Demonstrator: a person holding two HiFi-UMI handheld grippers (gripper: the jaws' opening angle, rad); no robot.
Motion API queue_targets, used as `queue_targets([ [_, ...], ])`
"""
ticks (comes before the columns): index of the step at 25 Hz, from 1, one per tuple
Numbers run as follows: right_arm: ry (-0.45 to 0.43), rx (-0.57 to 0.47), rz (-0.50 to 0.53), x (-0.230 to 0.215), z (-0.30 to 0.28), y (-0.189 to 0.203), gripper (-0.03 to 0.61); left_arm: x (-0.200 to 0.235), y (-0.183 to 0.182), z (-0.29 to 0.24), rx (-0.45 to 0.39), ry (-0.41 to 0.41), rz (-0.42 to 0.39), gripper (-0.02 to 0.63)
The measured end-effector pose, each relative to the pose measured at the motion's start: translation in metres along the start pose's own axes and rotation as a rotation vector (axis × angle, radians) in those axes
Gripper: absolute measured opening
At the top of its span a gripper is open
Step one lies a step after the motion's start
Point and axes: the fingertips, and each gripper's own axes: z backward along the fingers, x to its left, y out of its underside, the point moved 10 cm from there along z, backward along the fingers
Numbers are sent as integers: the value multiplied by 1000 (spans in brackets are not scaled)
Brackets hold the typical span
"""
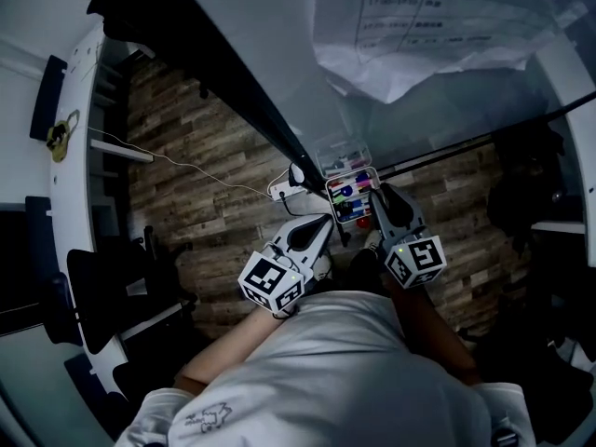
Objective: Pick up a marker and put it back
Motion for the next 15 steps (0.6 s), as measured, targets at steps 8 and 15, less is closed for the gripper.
queue_targets([
  [8, 24, -48, 6, 2, 12, -11, 86, -6, 0, 12, -16, -1, -9, 5],
  [15, 22, -83, 38, 23, 26, -22, 86, -15, -9, 32, -61, 12, -43, 5],
])
